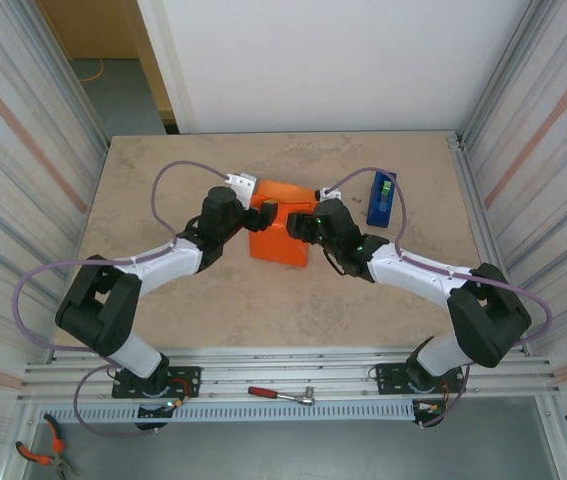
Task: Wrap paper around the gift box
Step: Fold the wrapping paper for the gift box.
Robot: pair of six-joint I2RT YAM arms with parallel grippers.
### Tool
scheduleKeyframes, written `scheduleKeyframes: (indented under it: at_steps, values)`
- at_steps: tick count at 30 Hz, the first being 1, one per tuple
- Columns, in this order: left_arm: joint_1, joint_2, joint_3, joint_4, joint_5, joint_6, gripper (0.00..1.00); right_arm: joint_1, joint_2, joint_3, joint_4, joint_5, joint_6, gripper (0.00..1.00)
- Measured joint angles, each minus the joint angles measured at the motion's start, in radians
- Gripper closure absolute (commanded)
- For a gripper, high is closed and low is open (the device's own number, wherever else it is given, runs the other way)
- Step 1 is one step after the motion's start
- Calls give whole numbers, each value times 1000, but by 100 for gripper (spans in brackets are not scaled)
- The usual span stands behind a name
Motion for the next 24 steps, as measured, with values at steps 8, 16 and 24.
scheduleKeyframes:
  at_steps: [8, 16, 24]
  values:
    - [-1, -13, -37, 47, 16, -8, 27, -1, 1, 35, -59, 28, -45, 27]
    - [-7, -13, -43, 55, 24, -12, 31, -4, 29, 37, -16, 65, -73, 34]
    - [-14, -13, -43, 57, 39, -16, 52, -1, 59, 38, 45, 80, -82, 67]
